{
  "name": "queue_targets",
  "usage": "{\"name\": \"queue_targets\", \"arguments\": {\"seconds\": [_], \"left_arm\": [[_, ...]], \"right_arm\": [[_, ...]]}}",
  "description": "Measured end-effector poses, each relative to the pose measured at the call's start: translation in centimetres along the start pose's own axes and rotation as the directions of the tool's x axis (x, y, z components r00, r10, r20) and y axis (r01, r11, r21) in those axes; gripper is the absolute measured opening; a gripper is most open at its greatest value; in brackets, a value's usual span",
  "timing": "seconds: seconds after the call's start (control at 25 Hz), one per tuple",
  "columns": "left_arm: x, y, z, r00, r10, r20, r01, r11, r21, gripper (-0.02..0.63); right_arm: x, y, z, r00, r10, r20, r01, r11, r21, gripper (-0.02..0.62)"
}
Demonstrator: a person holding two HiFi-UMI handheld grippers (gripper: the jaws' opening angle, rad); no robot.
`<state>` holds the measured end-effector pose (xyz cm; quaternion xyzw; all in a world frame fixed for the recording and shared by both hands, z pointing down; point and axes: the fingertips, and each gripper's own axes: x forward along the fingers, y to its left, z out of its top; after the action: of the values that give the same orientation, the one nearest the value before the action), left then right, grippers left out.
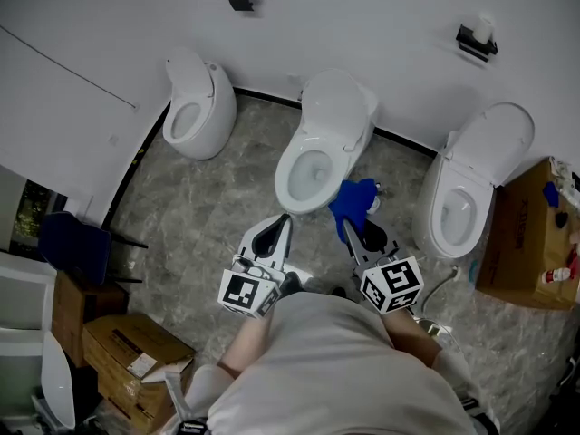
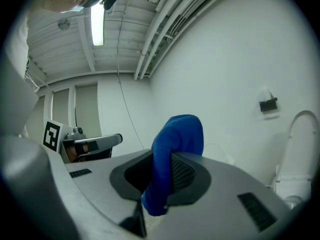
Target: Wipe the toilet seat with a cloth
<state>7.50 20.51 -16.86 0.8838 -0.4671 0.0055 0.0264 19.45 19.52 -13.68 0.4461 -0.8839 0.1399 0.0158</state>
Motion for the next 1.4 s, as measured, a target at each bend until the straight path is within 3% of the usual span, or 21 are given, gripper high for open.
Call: {"name": "queue_targets", "arguments": {"seconds": [0.28,0.76,1.04,1.2,1.4], "left_arm": [[1.9,4.4,-1.6,1.0,-0.016,-0.018,0.015,0.999,-0.04,0.008],[10.5,18.8,-4.3,0.977,-0.197,-0.085,0.191,0.978,-0.08,0.008],[14.5,24.4,-6.2,0.967,-0.23,-0.107,0.221,0.972,-0.085,0.008],[16.9,25.7,-9.6,0.967,-0.231,-0.105,0.222,0.971,-0.086,0.008],[20.9,27.0,-17.5,0.974,-0.204,-0.099,0.194,0.976,-0.096,0.008]], "right_arm": [[4.1,-0.5,-0.9,0.999,-0.031,-0.041,0.031,1.0,0.004,0.052],[18.1,-3.6,-1.9,0.978,-0.187,-0.093,0.188,0.982,0.009,0.052],[24.5,-6.4,-2.6,0.967,-0.23,-0.11,0.231,0.973,-0.01,0.051],[27.7,-9.2,-4.7,0.971,-0.218,-0.098,0.217,0.976,-0.022,0.051],[31.8,-14.5,-11.1,0.975,-0.205,-0.085,0.205,0.979,-0.013,0.051]]}}
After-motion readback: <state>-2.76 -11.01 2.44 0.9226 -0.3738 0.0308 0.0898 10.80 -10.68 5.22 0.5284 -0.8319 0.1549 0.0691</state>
